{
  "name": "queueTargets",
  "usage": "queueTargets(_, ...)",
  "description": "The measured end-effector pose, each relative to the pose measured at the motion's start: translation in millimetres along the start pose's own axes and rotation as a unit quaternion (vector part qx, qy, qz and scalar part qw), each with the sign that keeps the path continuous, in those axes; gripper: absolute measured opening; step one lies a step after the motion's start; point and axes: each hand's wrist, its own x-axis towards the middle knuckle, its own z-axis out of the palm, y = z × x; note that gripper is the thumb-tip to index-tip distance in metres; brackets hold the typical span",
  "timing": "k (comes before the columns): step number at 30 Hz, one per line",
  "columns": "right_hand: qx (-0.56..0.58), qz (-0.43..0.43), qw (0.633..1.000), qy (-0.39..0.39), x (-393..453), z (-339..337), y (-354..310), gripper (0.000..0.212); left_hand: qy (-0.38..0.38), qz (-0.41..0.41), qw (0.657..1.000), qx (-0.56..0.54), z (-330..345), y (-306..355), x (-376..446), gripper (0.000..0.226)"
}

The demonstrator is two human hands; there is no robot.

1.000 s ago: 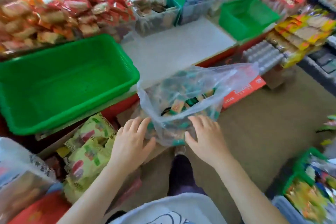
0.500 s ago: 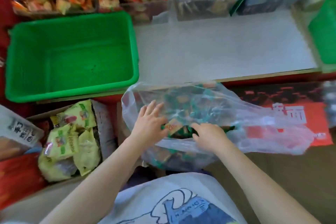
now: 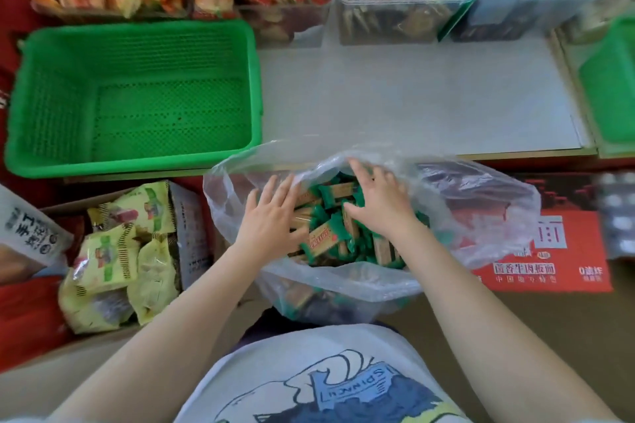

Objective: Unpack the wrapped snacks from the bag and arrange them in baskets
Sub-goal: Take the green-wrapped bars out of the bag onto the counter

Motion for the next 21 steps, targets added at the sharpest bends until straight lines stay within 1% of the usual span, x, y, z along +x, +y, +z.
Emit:
queueTargets(1,-0.015,0.009,1.0,0.001,3.9,-1.6,-1.7,0.076,0.0,-0.004,1.0,-0.006,0.1,-2.9,2.8,0.088)
queueTargets(2,-0.023,0.007,1.0,0.01,5.1,-0.7,-4.5,0.066,-0.002,-0.007,1.0,-0.018,1.0,-5.8,5.0,0.089)
queueTargets(4,-0.017,-0.025,0.999,0.024,1.2,7.5,-14.4,0.036,-0.009,-0.006,0.999,-0.051,4.0,-11.8,6.1,0.091)
queueTargets(6,0.021,-0.049,0.998,-0.016,-3.1,26.3,-23.1,0.027,-0.019,0.001,0.996,-0.083,5.4,-17.7,4.9,0.092)
queueTargets(7,0.023,-0.055,0.997,-0.039,-3.6,37.6,-26.0,0.025,-0.023,0.004,0.995,-0.097,6.4,-20.9,4.0,0.094)
queueTargets(8,0.006,-0.057,0.997,-0.056,-2.2,48.6,-27.8,0.033,-0.027,0.005,0.994,-0.109,7.9,-24.3,3.1,0.097)
queueTargets(10,-0.058,-0.052,0.993,-0.086,3.5,68.0,-28.1,0.056,-0.031,0.004,0.992,-0.123,12.0,-31.3,1.9,0.099)
queueTargets(11,-0.094,-0.047,0.99,-0.09,5.4,75.9,-27.8,0.061,-0.03,0.004,0.991,-0.128,14.4,-33.9,1.7,0.098)
queueTargets(13,-0.134,-0.039,0.988,-0.07,4.7,86.0,-28.8,0.058,-0.025,0.006,0.991,-0.133,18.7,-37.7,0.9,0.094)
queueTargets(15,-0.126,-0.024,0.991,-0.036,1.6,91.4,-30.5,0.051,-0.027,0.009,0.989,-0.144,19.7,-40.4,0.0,0.092)
queueTargets(17,-0.092,-0.011,0.995,-0.019,-3.1,90.3,-32.9,0.041,-0.029,0.01,0.986,-0.164,18.5,-42.5,-1.4,0.094)
queueTargets(18,-0.056,-0.005,0.998,-0.018,-6.1,87.1,-33.3,0.035,-0.029,0.011,0.983,-0.179,17.6,-42.6,-1.7,0.094)
queueTargets(19,0.011,0.014,1.0,-0.025,-10.6,80.9,-33.9,0.032,-0.025,0.01,0.98,-0.197,16.7,-42.3,-1.5,0.09)
queueTargets(20,0.1,0.046,0.993,-0.038,-16.2,71.5,-34.5,0.031,-0.019,0.007,0.976,-0.219,16.1,-41.9,-0.8,0.084)
queueTargets(21,0.193,0.081,0.977,-0.05,-22.6,60.2,-34.5,0.033,-0.011,0.001,0.97,-0.243,15.0,-40.7,0.1,0.08)
